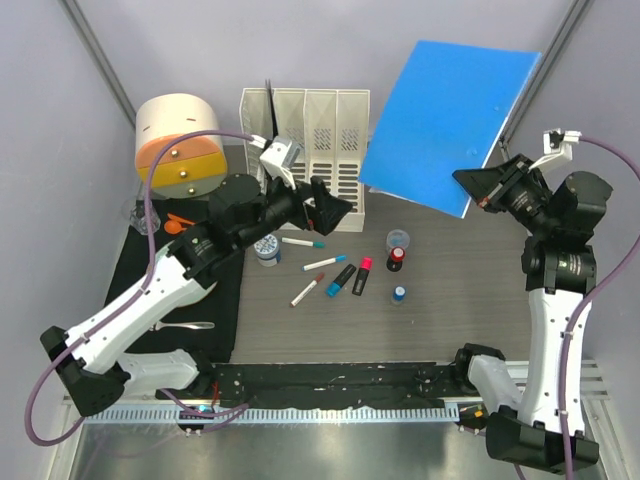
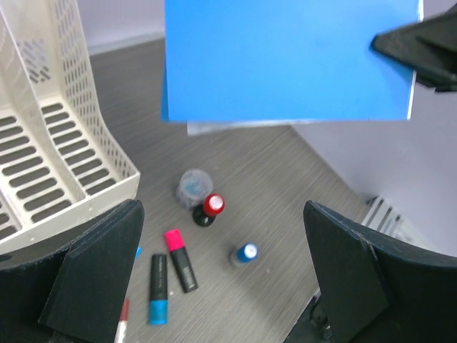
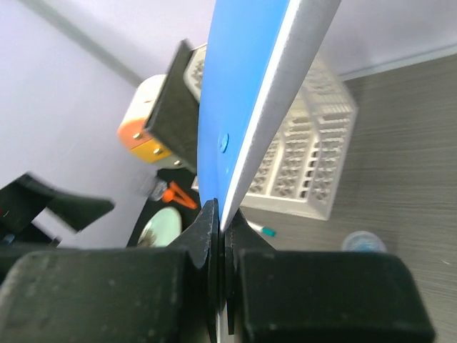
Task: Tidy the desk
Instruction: Pick up the folder from the corner of the board.
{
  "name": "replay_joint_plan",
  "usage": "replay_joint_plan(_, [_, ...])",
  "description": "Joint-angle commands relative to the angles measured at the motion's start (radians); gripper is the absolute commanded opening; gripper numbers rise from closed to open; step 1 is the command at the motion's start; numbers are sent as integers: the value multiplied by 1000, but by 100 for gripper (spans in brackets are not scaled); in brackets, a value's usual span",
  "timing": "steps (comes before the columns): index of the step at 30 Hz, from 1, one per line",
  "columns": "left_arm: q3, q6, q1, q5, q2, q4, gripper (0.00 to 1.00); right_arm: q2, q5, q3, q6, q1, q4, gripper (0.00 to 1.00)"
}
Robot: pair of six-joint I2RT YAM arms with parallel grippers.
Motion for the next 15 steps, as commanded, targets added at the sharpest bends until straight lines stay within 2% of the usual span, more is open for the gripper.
replay_joint_plan(1, [-37, -66, -1, 9, -51, 166, 100, -30, -208, 104, -31, 3, -2, 1])
replay_joint_plan(5, [-80, -83, 0, -2, -67, 290, 100, -37, -288, 112, -11, 12, 11, 1])
replay_joint_plan(11, [-120, -92, 29, -40, -52, 389, 100, -64, -432, 28, 124, 37, 249, 1])
replay_joint_plan(14, [-148, -138, 87, -25, -47, 467, 100, -69, -466, 11, 130, 51, 274, 1])
replay_joint_plan(15, [-169, -164, 128, 21, -47, 496, 100, -67, -471, 8, 129, 60, 275, 1])
